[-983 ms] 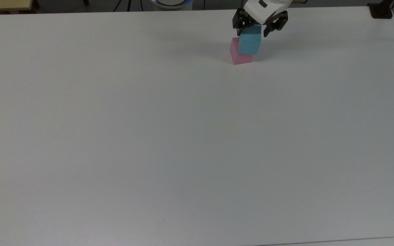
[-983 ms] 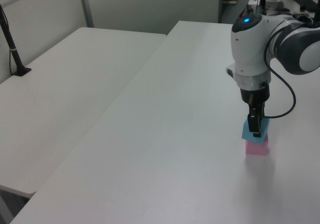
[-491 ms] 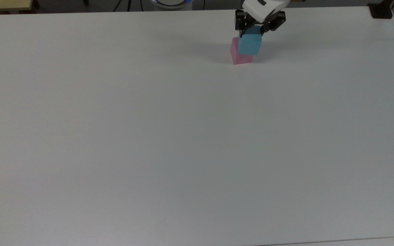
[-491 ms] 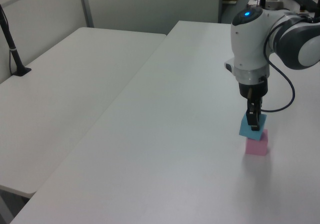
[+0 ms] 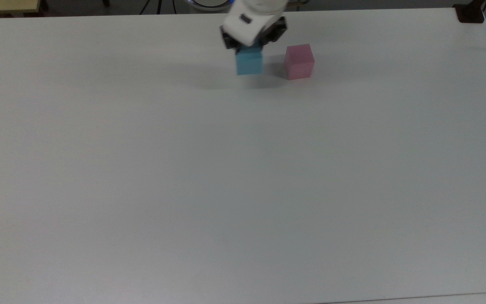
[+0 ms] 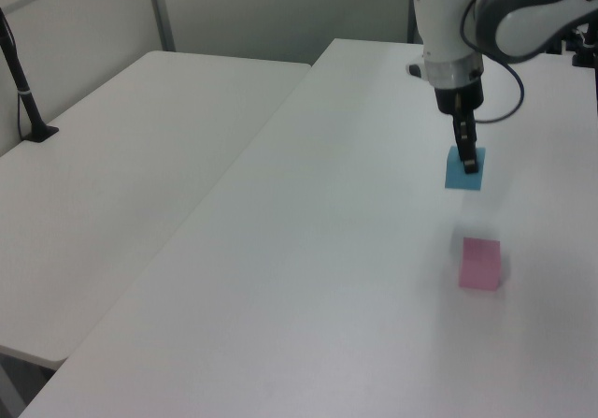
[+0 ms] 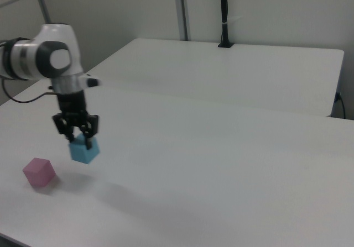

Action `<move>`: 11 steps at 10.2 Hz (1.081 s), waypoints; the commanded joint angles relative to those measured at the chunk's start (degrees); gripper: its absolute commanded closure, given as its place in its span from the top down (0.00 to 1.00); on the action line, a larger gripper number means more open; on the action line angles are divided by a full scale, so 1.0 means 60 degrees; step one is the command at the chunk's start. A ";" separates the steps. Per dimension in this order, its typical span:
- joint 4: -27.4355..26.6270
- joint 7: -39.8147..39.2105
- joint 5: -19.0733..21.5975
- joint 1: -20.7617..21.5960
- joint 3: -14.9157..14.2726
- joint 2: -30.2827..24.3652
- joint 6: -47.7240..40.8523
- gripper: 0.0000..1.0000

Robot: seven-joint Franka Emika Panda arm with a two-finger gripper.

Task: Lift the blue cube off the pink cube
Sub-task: 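Carry the light-blue cube away from the pink cube and lower it onto the table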

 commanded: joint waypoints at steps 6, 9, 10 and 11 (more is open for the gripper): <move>-0.0199 -0.3913 -0.0208 -0.1744 -0.2627 0.1181 0.2556 0.38; -0.0184 -0.3899 -0.0605 -0.2053 -0.2627 0.1756 0.3469 0.47; -0.0155 -0.3899 -0.0605 -0.2155 -0.2627 0.1743 0.3456 0.92; -0.0140 -0.3884 -0.0605 -0.2185 -0.2627 0.1743 0.3456 1.00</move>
